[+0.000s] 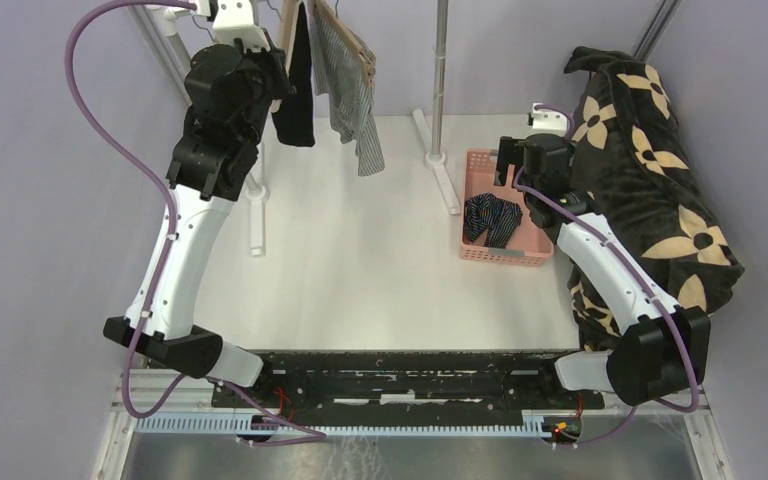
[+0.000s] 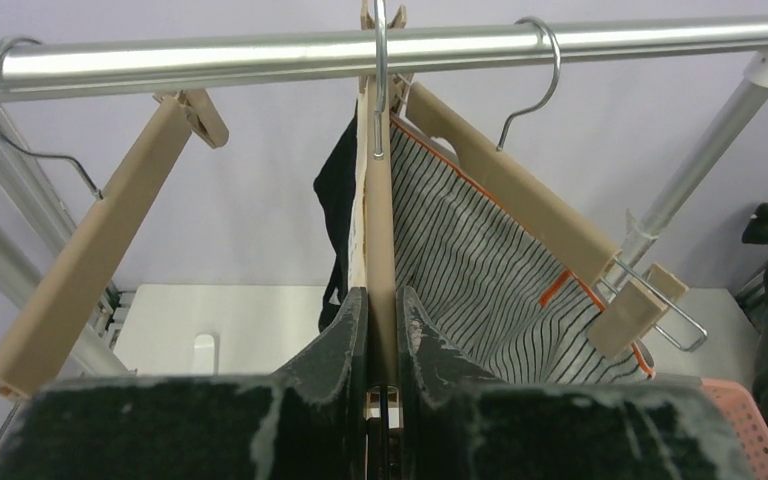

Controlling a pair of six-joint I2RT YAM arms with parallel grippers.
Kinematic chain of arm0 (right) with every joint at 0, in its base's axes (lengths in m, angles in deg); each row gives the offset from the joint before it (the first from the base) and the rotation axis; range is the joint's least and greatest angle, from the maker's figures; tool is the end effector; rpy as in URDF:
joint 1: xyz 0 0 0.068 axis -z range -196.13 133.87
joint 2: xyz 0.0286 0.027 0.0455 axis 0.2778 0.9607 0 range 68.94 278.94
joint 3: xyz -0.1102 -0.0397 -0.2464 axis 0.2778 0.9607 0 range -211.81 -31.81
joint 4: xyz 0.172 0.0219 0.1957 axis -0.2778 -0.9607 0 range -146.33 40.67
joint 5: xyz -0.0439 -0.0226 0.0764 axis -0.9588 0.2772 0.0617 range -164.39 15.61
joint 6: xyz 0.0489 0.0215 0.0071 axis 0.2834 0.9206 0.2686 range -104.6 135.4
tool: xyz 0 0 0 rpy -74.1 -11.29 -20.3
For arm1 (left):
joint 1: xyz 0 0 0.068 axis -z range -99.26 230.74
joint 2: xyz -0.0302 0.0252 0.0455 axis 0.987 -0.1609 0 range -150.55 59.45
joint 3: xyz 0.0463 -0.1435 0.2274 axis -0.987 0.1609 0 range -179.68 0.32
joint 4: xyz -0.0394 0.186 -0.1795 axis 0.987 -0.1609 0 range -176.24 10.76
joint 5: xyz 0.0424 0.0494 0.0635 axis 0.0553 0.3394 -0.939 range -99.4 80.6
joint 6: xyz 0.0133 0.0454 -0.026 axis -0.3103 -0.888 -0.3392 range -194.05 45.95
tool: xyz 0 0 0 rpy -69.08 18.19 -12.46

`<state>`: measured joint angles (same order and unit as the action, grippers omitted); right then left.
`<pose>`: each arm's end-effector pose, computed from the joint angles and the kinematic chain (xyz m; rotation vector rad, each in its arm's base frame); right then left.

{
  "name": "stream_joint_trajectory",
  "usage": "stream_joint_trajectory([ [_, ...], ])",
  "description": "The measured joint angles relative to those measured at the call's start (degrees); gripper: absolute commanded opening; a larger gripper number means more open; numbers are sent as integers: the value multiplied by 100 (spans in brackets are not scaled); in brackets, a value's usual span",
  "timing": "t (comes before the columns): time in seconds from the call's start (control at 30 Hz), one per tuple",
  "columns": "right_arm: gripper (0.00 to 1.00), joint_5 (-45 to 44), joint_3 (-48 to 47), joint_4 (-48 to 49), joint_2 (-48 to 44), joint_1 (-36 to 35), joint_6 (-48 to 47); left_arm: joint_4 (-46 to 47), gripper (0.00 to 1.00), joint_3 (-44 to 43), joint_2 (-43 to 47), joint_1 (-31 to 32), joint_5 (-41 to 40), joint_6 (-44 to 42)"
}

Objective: Remove the underwear clipped to the hanger

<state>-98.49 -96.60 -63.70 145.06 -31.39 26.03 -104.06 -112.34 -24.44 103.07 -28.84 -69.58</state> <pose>0.2977 0.0662 0.3343 0.1839 1.9715 -0.1320 0.2683 -0.0974 0.5540 -0.0385 1.5065 -0.1211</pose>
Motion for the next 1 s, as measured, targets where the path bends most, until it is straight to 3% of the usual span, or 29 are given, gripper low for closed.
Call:
stream_joint_trajectory([
  [0.33,100,186,15,-33,-11,0,-2,-184,3,765,433,0,-24,-7],
  [0.63,100,901,-251,-273,195,0,-13,-1381,3,2186,1738,0,-87,-94],
  [0.83,100,1862,-647,-352,544,0,79,-1950,3,3377,3073,0,503,-221],
  [1.0,100,2774,-1106,-369,741,0,153,-1958,3,3788,3517,-2,1449,-232],
])
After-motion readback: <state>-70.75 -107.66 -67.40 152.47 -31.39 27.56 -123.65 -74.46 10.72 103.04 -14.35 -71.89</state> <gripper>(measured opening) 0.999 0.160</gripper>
